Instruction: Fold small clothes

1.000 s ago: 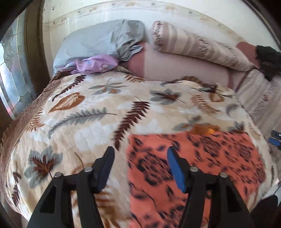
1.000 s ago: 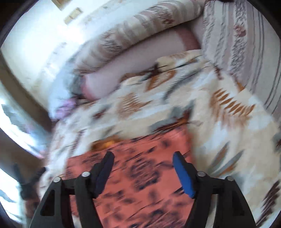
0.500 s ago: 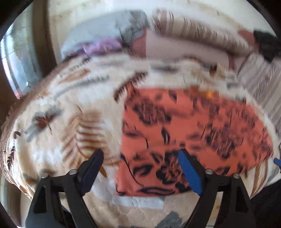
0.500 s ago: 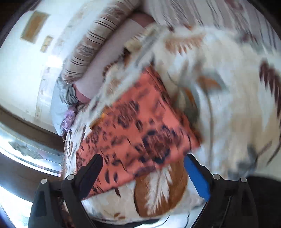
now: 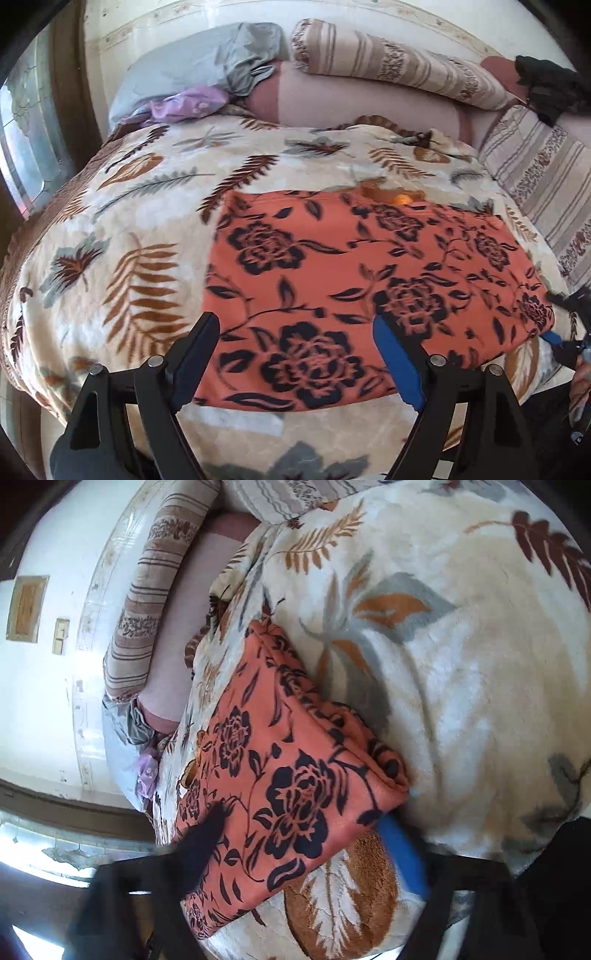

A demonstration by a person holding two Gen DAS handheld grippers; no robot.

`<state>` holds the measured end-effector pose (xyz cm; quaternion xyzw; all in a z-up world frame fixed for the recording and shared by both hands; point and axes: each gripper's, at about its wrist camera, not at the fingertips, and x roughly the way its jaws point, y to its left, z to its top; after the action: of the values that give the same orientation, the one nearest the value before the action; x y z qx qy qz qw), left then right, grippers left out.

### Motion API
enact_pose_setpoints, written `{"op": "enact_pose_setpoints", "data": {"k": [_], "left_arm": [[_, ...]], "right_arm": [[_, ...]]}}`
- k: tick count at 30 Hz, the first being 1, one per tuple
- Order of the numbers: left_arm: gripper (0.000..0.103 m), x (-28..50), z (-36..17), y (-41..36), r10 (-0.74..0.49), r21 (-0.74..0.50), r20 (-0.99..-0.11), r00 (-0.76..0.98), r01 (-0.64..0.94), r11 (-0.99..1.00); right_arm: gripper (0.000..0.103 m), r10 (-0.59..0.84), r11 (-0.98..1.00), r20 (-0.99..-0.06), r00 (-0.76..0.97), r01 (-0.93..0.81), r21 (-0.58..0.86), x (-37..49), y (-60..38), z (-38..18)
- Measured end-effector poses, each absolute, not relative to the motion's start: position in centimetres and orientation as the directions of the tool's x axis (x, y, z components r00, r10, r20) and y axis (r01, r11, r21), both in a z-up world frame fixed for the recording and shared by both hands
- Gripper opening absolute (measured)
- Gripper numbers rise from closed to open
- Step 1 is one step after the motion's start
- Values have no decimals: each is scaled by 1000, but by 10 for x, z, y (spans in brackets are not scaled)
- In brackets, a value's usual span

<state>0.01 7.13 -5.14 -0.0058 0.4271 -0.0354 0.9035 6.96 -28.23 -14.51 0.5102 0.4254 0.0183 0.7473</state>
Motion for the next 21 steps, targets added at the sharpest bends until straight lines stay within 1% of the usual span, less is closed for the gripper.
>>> {"op": "enact_pose_setpoints", "data": {"k": [1,4,5,6,9,10,12,13,14,15,16,17,18,19,20,21], "left_arm": [[85,0,-48,65,-83,-44,-766,637,77,996],[85,2,-38,41,-118,-38,-755,645,136,990],[85,1,-33,31,-134,-41,-745,654,157,987],[85,3,-28,24,-148,-44,-735,662,172,984],[85,2,-18,3,-179,-34,-687,705,215,976],[85,4,-21,-5,-151,9,-684,713,215,977],[85,13,-47,-16,-72,90,-729,680,199,976],[84,24,-75,-21,-38,116,-791,610,211,971],[77,37,-114,-21,-12,107,-881,473,225,968],[80,33,-117,-17,-34,96,-845,534,214,972],[80,27,-112,-17,-33,114,-822,568,222,968],[80,25,-111,-18,-27,130,-830,558,239,962],[80,25,-110,-18,-32,127,-827,561,242,962],[81,25,-111,-16,-40,119,-827,561,243,963],[82,27,-111,-14,-51,106,-825,563,244,964],[83,27,-111,-12,-57,101,-823,566,243,965]], "right_arm": [[36,468,486,-632,618,418,768,70,-285,-143],[33,457,515,-661,595,430,742,75,-283,-147],[28,450,536,-666,595,417,734,72,-283,-142],[15,434,566,-674,598,400,720,73,-281,-135],[12,341,692,-689,640,325,645,67,-271,-93],[12,311,725,-691,652,308,616,62,-269,-83],[12,264,752,-724,637,334,568,57,-271,-90],[16,257,762,-778,573,375,528,62,-273,-114],[23,308,743,-798,519,392,542,66,-276,-136],[23,361,681,-742,565,383,623,59,-287,-144],[26,400,628,-706,585,386,676,53,-298,-143],[37,400,616,-708,582,401,678,49,-305,-137],[58,376,628,-716,588,406,663,47,-310,-128],[71,345,647,-718,604,401,649,47,-316,-119],[81,313,664,-712,629,391,638,49,-321,-107],[81,300,674,-699,649,374,637,55,-325,-99]]}}
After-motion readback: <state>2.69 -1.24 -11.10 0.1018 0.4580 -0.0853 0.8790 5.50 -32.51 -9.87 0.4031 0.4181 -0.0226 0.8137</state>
